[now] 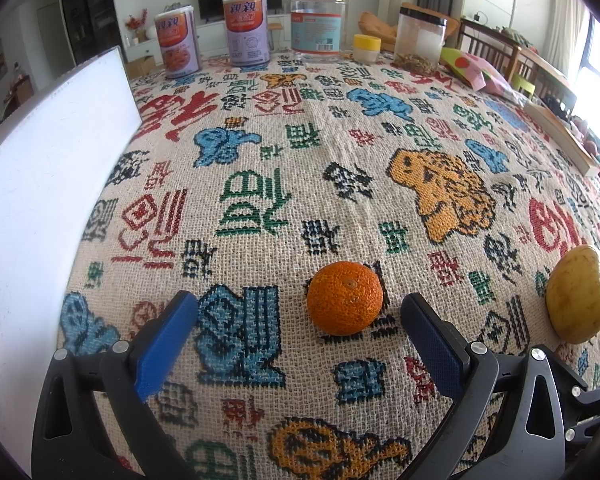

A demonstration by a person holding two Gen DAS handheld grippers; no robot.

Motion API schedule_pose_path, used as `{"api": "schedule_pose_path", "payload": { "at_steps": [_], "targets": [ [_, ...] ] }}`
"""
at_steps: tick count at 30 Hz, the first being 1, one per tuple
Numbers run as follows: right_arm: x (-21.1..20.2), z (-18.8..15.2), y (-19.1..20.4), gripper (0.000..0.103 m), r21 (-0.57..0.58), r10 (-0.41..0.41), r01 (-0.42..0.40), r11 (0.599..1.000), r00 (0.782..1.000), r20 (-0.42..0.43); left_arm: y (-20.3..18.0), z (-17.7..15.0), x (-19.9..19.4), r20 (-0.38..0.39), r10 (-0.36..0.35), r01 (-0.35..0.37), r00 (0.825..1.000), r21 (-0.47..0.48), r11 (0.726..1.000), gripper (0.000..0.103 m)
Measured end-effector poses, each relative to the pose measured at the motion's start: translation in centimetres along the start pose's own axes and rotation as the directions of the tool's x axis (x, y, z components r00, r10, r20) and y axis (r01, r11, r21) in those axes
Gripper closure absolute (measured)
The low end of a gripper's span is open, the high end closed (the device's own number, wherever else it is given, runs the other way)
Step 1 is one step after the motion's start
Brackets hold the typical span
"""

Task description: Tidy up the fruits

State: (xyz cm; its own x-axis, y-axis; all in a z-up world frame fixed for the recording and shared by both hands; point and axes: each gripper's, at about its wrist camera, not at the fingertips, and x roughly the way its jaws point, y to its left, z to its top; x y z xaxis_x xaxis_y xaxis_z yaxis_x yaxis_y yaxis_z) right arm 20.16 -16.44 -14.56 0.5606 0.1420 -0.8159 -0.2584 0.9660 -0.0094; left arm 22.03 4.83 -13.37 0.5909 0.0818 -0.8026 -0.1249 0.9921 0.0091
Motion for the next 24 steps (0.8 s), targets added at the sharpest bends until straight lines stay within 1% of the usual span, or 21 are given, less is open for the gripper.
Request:
{"api": "schedule_pose_path", "payload": {
  "at_steps": [15, 17, 18, 19, 21, 22, 23, 24],
  "targets": [
    [0.0, 0.0, 0.0, 0.000, 0.000, 0.000, 0.000, 1.000, 1.000, 0.000, 0.0, 0.0, 0.0, 0.000, -0.002, 0.002, 1.000, -0.001, 1.000, 0.001],
    [0.0, 0.0, 0.0, 0.000, 0.000, 0.000, 0.000, 1.000, 1.000, 0.000, 0.1, 0.0, 0.0, 0.001, -0.014, 0.014, 1.000, -0.006, 1.000, 0.001],
    [0.0, 0.0, 0.0, 0.000, 0.000, 0.001, -0.001, 1.000, 1.000, 0.000, 0.4, -0.1, -0.1, 0.005, -0.049, 0.049, 0.999, -0.013, 0.999, 0.001],
    [0.0, 0.0, 0.0, 0.000, 0.000, 0.001, -0.001, 1.000, 1.000, 0.000, 0.8, -0.1, -0.3, 0.010, -0.099, 0.099, 0.995, -0.008, 0.995, 0.001],
    [0.0, 0.0, -0.1, 0.000, 0.000, 0.001, -0.001, 1.000, 1.000, 0.000, 1.8, -0.3, -0.9, 0.004, -0.229, 0.229, 0.973, 0.015, 0.973, 0.001],
    [-0.1, 0.0, -0.1, 0.000, 0.001, 0.001, -0.001, 1.000, 1.000, 0.000, 2.2, -0.6, -1.2, 0.004, -0.272, 0.272, 0.962, 0.022, 0.962, 0.001],
    [-0.1, 0.0, -0.1, 0.000, 0.001, 0.002, -0.002, 1.000, 1.000, 0.001, 2.5, -1.0, -1.5, 0.007, -0.302, 0.302, 0.953, 0.031, 0.953, 0.001],
    [-0.1, 0.0, -0.1, 0.000, 0.002, 0.003, -0.003, 1.000, 1.000, 0.001, 2.6, -1.5, -1.9, 0.013, -0.314, 0.314, 0.949, 0.040, 0.949, 0.001]
  ]
}}
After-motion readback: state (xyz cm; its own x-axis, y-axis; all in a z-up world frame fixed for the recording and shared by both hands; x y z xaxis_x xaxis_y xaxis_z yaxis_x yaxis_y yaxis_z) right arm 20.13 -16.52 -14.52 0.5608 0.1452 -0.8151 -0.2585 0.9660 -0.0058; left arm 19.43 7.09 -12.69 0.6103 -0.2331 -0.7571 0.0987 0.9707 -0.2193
